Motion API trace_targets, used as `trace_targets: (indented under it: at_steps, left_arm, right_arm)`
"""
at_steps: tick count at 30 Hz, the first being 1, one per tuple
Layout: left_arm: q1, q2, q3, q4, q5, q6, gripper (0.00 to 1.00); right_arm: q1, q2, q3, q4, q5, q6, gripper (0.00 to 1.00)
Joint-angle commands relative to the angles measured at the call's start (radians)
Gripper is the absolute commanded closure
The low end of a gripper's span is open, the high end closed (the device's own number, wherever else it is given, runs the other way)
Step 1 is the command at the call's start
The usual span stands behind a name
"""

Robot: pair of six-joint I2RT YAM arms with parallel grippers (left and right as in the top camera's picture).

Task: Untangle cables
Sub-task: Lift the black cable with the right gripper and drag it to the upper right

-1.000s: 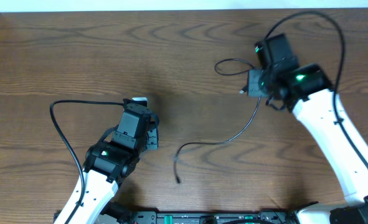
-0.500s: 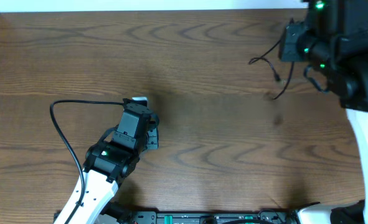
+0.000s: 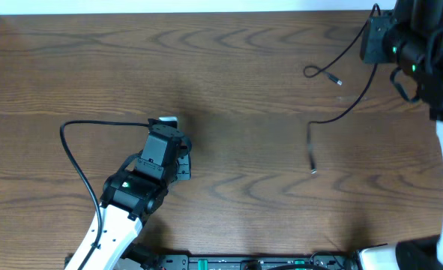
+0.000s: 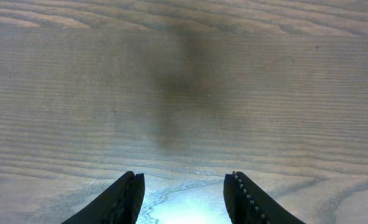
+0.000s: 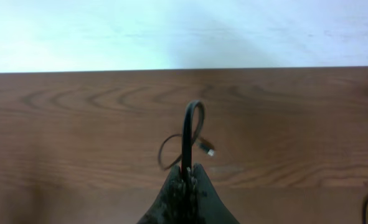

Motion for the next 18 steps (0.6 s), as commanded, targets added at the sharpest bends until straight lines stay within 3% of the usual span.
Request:
trace_targets:
  at_steps: [1,12,18]
  left_arm:
    - [0.004,-0.013,-0.004,0.000,-0.005,0.008,0.54]
    - [0.004,-0.013,-0.004,0.001,-0.006,0.009,0.53]
    - [0.004,-0.013,-0.004,0.003,-0.006,0.010,0.53]
  right_arm:
    - [-0.063,0.083,0.075,-0.023,0.007,-0.044,0.99]
    - [-0.306,0.308,0.406,-0.097,-0.137,0.003,0.99]
    - [-0.444,0.336,0.460,-0.060,-0.143,0.050,0.99]
